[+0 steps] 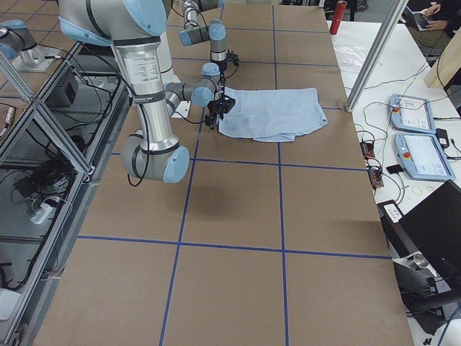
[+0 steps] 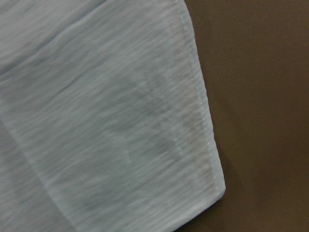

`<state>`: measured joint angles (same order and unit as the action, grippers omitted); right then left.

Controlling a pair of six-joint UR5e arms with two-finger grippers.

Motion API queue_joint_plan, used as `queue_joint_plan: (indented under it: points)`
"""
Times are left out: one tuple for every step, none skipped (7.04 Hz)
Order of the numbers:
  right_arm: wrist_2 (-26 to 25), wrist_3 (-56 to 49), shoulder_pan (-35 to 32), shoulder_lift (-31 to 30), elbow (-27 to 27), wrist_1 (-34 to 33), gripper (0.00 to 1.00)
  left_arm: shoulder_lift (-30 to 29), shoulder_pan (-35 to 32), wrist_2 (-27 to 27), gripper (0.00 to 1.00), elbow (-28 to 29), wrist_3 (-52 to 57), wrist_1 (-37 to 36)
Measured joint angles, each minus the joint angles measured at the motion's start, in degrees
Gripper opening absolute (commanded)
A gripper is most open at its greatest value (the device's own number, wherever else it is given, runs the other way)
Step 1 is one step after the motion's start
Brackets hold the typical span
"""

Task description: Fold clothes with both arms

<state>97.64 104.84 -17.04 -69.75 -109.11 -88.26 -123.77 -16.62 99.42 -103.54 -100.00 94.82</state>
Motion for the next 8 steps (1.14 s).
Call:
queue_joint_plan:
  points:
    - [0.0,-0.04,-0.51,0.06,0.0,-0.16,1.0,-0.04,0.03,-0.01,0.0,0.0,-0.06,0.01]
    - [-0.02,-0.06,-0.85,0.41,0.23,-0.24,1.0,-0.06,0.06,-0.01,0.0,0.0,-0.09,0.01]
    - [-0.04,-0.05,-1.0,1.3,1.11,-0.29,1.0,-0.01,0.08,-0.01,0.0,0.0,-0.11,0.01]
    - [-0.02,-0.02,-1.01,2.25,2.27,-0.32,1.0,0.15,0.09,-0.01,0.0,0.0,-0.11,0.01]
    - [0.0,0.01,-0.93,2.76,2.91,-0.33,1.0,0.26,0.09,-0.01,0.0,0.0,-0.11,0.01]
    - [0.0,0.01,-0.78,2.92,3.24,-0.33,1.0,0.23,0.09,-0.01,0.0,0.0,-0.13,0.01]
    - [0.0,0.01,-0.72,2.99,3.4,-0.33,0.98,0.17,0.09,-0.01,0.0,0.0,-0.19,0.01]
    - [0.02,0.02,-0.72,3.02,3.49,-0.33,0.69,0.13,0.12,-0.01,0.0,0.0,-0.24,0.01]
